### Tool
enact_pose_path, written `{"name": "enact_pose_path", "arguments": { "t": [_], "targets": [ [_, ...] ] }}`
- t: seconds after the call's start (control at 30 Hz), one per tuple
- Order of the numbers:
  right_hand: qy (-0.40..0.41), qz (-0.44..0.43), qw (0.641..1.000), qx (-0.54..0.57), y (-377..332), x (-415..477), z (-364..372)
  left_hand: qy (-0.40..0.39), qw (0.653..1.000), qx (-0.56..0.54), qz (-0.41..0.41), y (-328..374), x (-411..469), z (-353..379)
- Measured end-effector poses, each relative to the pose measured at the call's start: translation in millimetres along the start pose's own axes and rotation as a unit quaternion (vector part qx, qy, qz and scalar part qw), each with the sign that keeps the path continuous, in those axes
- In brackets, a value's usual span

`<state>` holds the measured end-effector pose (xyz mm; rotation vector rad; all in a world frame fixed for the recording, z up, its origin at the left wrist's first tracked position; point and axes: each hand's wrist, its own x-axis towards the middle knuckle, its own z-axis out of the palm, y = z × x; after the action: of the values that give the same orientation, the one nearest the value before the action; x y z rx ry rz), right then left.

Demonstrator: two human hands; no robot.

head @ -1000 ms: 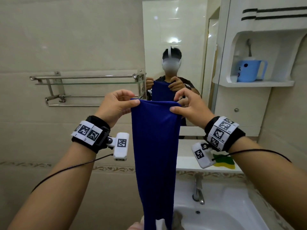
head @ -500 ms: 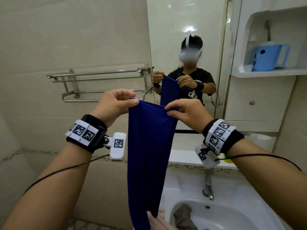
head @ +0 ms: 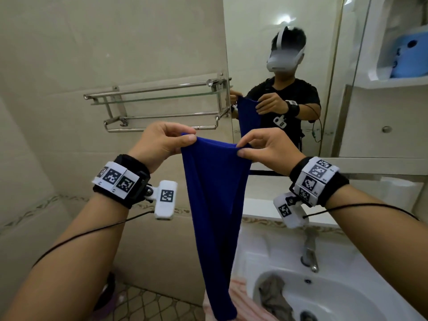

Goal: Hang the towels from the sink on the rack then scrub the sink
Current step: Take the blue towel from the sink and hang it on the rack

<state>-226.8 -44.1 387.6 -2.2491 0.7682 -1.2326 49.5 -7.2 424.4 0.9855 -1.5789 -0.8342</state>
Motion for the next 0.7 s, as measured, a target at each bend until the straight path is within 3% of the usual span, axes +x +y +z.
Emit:
{"name": "enact_pose_path", "arguments": {
  "t": [0.2,0.4,0.7],
  "targets": [
    [0.008,-0.006,0.988,0.153,-8,25,20,0.003,0.999,-0.033,0.018,-23,16,-33],
    [-0.009,0.08,0.995,0.062,-15,76,45,-0.009,0.998,-0.048,0.039,-40,49,-82],
    [0.051,0.122,0.991,-0.011,-10,150,83,-0.013,0.997,-0.053,0.062,-68,108,-141]
  ]
}}
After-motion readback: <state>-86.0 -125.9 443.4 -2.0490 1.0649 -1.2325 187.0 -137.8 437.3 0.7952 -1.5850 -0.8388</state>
